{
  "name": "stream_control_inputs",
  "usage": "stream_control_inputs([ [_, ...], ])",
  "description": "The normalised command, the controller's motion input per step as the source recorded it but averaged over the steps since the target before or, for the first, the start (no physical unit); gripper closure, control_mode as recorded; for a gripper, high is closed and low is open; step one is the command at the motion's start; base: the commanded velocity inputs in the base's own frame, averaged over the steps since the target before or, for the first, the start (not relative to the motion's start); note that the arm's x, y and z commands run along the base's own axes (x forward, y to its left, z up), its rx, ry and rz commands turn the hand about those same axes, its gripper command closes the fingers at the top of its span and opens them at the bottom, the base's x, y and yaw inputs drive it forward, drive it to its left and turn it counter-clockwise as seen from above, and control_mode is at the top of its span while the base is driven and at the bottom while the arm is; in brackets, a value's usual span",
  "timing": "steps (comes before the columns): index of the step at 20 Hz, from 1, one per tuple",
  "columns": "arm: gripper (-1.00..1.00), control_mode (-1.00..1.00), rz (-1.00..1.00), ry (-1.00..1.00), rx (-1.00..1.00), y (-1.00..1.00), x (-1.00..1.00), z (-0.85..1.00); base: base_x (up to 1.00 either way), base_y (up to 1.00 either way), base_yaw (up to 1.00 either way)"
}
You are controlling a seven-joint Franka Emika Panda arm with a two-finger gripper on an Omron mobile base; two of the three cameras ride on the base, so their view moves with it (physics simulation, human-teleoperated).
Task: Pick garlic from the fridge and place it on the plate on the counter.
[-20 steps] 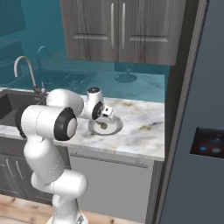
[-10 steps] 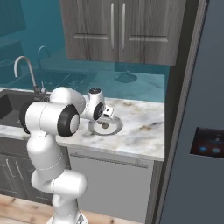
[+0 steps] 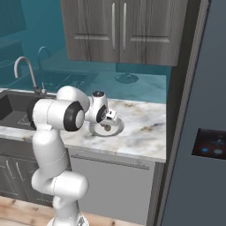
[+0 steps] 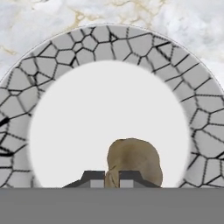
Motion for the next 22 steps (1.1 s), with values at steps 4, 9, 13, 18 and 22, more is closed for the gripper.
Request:
stream_control_inputs([
  [4, -1.0, -1.0, 0.0, 0.0, 0.04, 0.0, 0.02, -0.15, 0.0, 0.0, 0.0],
  [9, -1.0, -1.0, 0.0, 0.0, 0.01, 0.0, 0.01, -0.02, 0.0, 0.0, 0.0],
  [13, -1.0, -1.0, 0.0, 0.0, 0.0, 0.0, 0.0, 0.0, 0.0, 0.0, 0.0],
  [18, -1.0, -1.0, 0.0, 0.02, -0.05, 0.0, 0.0, 0.05, 0.0, 0.0, 0.0],
  [22, -1.0, -1.0, 0.0, 0.01, -0.1, 0.0, 0.0, 0.39, 0.0, 0.0, 0.0],
])
